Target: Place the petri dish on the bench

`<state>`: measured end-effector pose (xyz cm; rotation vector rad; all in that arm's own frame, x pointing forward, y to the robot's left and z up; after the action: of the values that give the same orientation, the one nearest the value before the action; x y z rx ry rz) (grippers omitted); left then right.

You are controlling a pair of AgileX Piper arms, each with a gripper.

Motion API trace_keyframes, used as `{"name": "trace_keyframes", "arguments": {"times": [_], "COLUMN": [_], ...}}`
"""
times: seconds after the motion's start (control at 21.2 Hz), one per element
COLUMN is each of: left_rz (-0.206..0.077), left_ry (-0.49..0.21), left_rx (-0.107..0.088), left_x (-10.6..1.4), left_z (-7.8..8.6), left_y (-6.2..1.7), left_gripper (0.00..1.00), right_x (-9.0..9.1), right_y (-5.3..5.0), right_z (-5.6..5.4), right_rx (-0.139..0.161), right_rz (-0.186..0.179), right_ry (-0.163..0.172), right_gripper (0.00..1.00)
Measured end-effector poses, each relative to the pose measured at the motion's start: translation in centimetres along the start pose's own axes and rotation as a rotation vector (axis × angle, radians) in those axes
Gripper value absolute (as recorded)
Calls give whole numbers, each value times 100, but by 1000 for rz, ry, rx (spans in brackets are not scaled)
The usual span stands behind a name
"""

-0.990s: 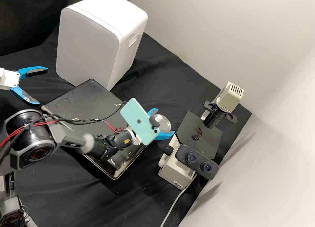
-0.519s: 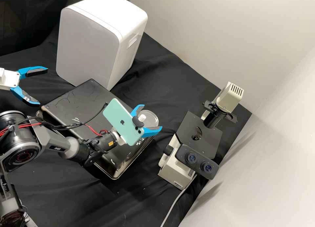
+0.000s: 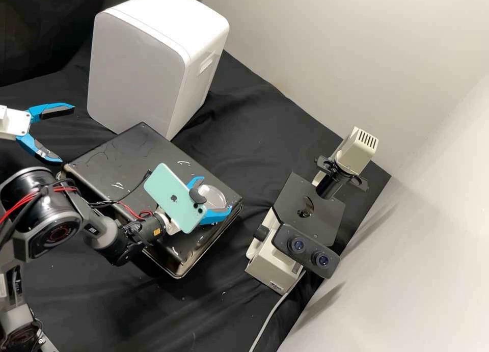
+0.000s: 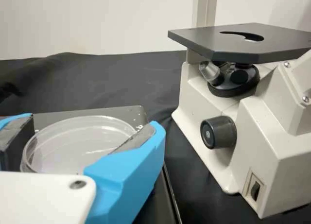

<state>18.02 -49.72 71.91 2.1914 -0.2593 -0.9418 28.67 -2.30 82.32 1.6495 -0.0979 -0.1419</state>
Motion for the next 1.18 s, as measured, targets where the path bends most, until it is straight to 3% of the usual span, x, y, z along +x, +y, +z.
{"name": "trace_keyframes", "arguments": {"times": [0.19,0.47,0.94,0.99,1.18], "left_rz": [0,0,0,0,0], "left_ry": [-7,-7,-7,-7,-7], "left_rx": [1,1,1,1,1], "left_x": [3,3,3,3,3], "left_z": [13,13,13,13,13], "left_y": [0,0,0,0,0], "left_gripper": [100,100,100,100,100], "right_x": [-21,-9,-10,-15,-54], "right_y": [-44,-101,-251,-258,-283], "right_z": [-7,-32,-161,-163,-148], "right_rx": [7,-16,-26,-28,-33], "right_rz": [7,-4,-55,-57,-59], "right_ry": [14,29,74,76,79], "right_gripper": [0,0,0,100,100]}}
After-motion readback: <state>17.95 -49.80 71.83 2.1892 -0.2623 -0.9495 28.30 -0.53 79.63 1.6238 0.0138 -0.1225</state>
